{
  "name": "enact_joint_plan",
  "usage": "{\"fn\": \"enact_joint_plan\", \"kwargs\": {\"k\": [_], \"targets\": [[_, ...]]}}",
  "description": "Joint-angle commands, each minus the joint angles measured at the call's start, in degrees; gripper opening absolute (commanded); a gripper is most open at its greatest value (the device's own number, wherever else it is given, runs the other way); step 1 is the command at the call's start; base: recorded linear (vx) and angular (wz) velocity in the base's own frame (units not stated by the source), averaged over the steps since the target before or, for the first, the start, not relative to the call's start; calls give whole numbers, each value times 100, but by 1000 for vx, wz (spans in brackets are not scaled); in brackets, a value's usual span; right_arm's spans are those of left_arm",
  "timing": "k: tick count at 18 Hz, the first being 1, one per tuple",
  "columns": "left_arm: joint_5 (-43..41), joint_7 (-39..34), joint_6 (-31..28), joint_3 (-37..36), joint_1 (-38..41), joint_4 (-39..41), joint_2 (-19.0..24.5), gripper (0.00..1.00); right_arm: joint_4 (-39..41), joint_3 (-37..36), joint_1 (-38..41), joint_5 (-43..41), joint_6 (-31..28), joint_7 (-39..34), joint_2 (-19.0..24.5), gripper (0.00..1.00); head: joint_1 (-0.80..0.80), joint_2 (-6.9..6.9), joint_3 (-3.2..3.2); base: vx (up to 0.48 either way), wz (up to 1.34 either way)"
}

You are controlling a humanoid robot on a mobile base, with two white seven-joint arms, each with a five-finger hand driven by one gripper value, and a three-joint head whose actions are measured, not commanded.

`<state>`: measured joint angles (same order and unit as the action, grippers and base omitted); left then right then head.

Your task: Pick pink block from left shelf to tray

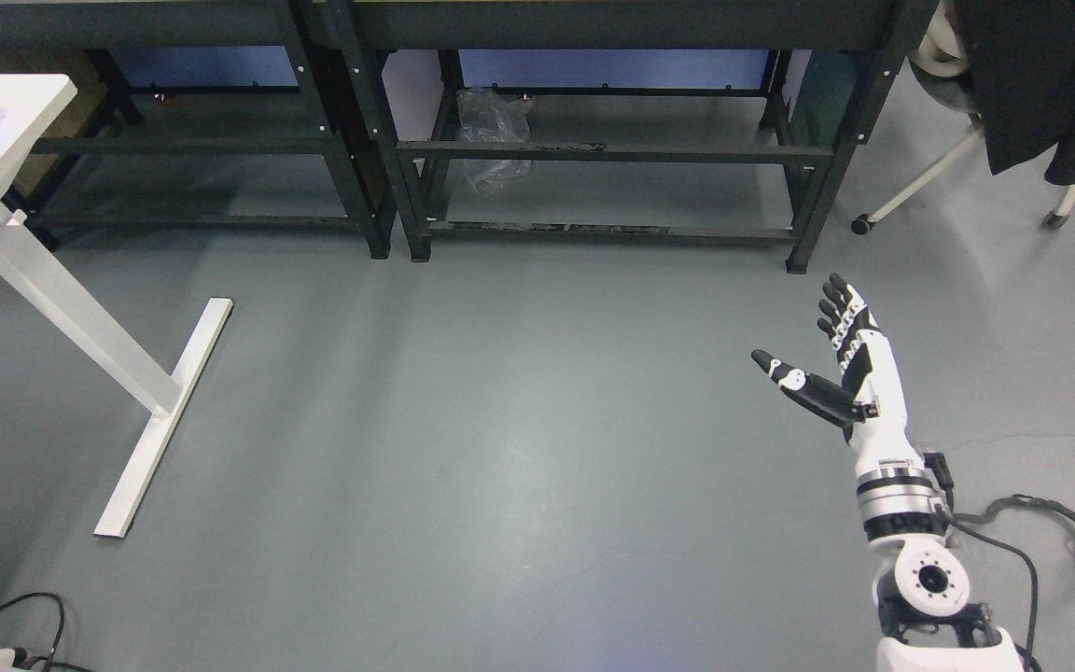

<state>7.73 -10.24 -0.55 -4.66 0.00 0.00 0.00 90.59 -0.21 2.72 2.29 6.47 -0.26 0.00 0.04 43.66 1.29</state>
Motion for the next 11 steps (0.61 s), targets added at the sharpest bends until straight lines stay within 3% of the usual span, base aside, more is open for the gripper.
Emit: {"fn": "enact_joint_plan", "kwargs": {"k": [1, 9, 11], "targets": [[0, -4, 2, 0, -176, 100, 100, 100, 2, -163, 1, 0, -6, -1, -100, 100, 0, 0, 0, 29, 0], [0, -4, 2, 0, -176, 100, 100, 100, 11, -146, -25, 8, 73, -9, -100, 100, 0, 0, 0, 57, -1], [0, -4, 2, 0, -176, 100, 100, 100, 11, -146, -43, 559, 100, 8, -100, 99, 0, 0, 0, 78, -30]]}}
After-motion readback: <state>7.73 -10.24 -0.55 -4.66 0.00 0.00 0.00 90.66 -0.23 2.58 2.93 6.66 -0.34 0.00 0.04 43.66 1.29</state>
